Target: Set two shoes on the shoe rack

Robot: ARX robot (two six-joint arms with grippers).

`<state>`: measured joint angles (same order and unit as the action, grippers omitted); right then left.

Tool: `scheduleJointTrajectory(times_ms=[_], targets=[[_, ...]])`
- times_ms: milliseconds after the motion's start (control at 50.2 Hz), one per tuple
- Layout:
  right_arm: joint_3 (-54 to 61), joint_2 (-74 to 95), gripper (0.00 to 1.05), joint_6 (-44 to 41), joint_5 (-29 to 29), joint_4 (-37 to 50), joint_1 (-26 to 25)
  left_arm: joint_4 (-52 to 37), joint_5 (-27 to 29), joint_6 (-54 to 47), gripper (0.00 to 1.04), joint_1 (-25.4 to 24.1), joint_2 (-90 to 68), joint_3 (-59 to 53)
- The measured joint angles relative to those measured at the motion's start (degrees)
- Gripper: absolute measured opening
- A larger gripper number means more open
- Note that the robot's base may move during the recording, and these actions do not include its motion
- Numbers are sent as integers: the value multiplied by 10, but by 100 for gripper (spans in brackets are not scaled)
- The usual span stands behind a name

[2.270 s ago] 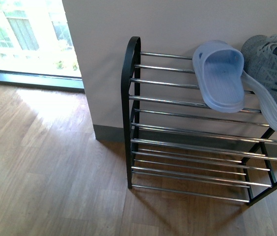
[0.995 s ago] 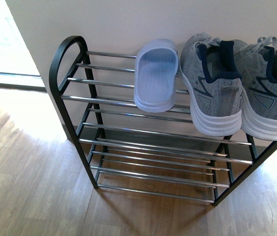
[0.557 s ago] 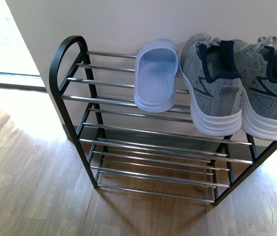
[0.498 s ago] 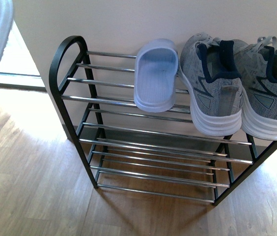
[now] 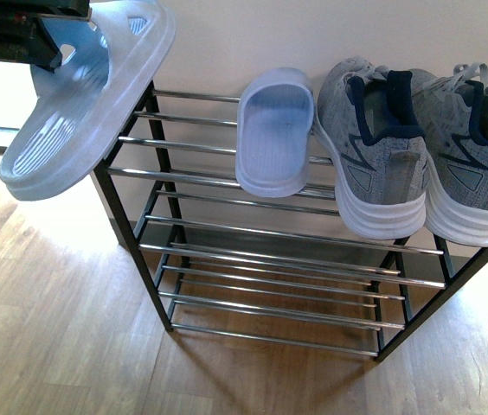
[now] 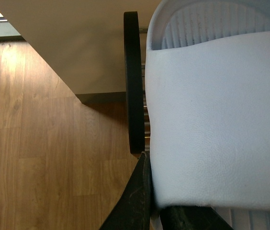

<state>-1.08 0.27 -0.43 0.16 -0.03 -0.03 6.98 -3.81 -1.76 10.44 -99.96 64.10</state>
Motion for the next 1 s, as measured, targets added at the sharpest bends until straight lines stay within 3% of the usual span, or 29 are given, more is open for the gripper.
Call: scheduleJointTrajectory(times_ms=[995], targets=[[0,0,96,0,0,0,0,9,16,-37,2,27,-287,261]])
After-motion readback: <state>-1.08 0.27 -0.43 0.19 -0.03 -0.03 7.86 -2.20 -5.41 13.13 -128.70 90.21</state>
